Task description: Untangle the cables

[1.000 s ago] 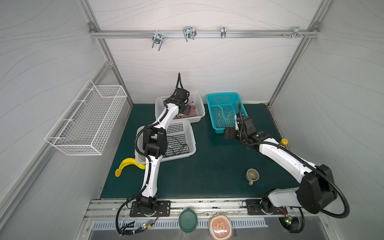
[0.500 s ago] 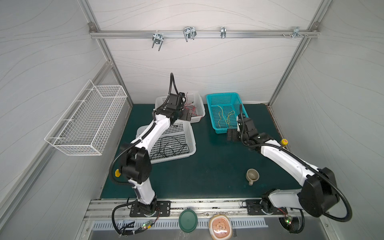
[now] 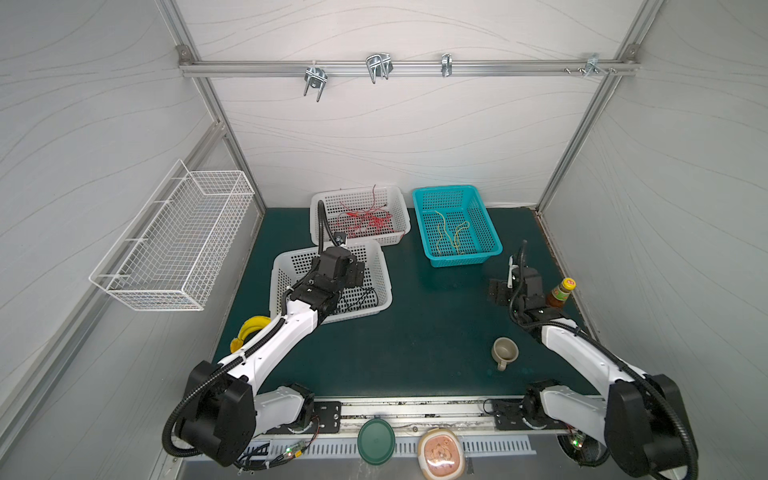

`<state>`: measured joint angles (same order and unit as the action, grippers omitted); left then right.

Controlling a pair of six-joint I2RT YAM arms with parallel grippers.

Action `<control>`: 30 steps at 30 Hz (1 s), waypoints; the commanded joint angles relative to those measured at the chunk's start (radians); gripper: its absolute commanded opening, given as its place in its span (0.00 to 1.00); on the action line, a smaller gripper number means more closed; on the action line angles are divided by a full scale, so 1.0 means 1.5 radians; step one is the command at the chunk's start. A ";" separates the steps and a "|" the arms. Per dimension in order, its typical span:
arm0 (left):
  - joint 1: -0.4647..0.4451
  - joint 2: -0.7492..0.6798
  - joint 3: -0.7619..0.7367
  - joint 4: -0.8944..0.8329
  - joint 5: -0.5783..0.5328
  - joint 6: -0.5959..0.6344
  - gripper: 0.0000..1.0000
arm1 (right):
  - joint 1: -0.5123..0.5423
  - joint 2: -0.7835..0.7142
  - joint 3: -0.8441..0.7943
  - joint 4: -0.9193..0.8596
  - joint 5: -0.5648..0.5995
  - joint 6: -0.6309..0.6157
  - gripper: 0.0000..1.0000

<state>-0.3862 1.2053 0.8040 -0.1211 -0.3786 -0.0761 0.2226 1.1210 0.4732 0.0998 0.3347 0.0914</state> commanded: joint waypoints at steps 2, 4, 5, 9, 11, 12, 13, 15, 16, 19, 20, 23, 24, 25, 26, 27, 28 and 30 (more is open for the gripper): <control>0.001 -0.009 -0.014 0.069 -0.040 -0.018 1.00 | -0.025 0.060 -0.053 0.260 -0.064 -0.064 0.99; 0.002 -0.011 -0.022 0.078 -0.045 -0.019 0.99 | -0.033 0.112 -0.062 0.339 -0.089 -0.068 0.99; 0.004 -0.013 -0.026 0.082 -0.049 -0.019 1.00 | -0.034 0.144 -0.065 0.384 -0.098 -0.074 0.99; 0.032 -0.015 -0.037 0.087 -0.062 -0.026 1.00 | -0.047 0.218 -0.056 0.466 -0.113 -0.089 0.99; 0.056 -0.017 -0.050 0.105 -0.062 -0.026 1.00 | -0.056 0.288 -0.080 0.568 -0.144 -0.089 0.99; 0.066 -0.018 -0.061 0.123 -0.061 -0.024 1.00 | -0.051 0.318 -0.096 0.645 -0.143 -0.102 0.99; 0.075 -0.020 -0.079 0.155 -0.057 -0.015 1.00 | -0.049 0.303 -0.096 0.618 -0.141 -0.104 0.99; 0.087 -0.017 -0.112 0.217 -0.057 0.005 1.00 | -0.051 0.288 -0.081 0.567 -0.136 -0.095 0.99; 0.092 -0.015 -0.130 0.254 -0.065 0.018 1.00 | -0.050 0.305 -0.079 0.588 -0.132 -0.099 0.99; 0.115 -0.005 -0.183 0.343 -0.069 0.035 1.00 | -0.056 0.297 -0.036 0.491 -0.145 -0.088 0.99; 0.126 -0.002 -0.200 0.368 -0.061 0.036 1.00 | -0.064 0.303 -0.030 0.489 -0.153 -0.081 0.99; 0.155 0.014 -0.246 0.442 -0.029 0.042 1.00 | -0.079 0.301 -0.021 0.464 -0.174 -0.070 0.99; 0.164 0.023 -0.260 0.466 -0.020 0.045 1.00 | -0.078 0.300 -0.020 0.461 -0.175 -0.070 0.99; 0.175 0.036 -0.273 0.496 -0.011 0.047 1.00 | -0.079 0.298 -0.020 0.460 -0.176 -0.070 0.99; 0.188 0.048 -0.282 0.521 0.007 0.043 1.00 | -0.079 0.300 -0.020 0.461 -0.175 -0.070 0.99; 0.200 0.060 -0.287 0.539 0.019 0.039 1.00 | -0.079 0.300 -0.020 0.460 -0.175 -0.070 0.99; 0.212 0.076 -0.289 0.559 0.030 0.034 1.00 | -0.079 0.300 -0.020 0.460 -0.175 -0.069 0.99; 0.228 0.111 -0.292 0.598 0.049 0.029 1.00 | -0.079 0.300 -0.020 0.460 -0.177 -0.069 0.99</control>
<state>-0.0734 1.3258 0.3664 0.5781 -0.3706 -0.0296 0.1085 1.5661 0.4385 0.8059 0.0902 -0.0143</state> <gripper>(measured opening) 0.996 0.989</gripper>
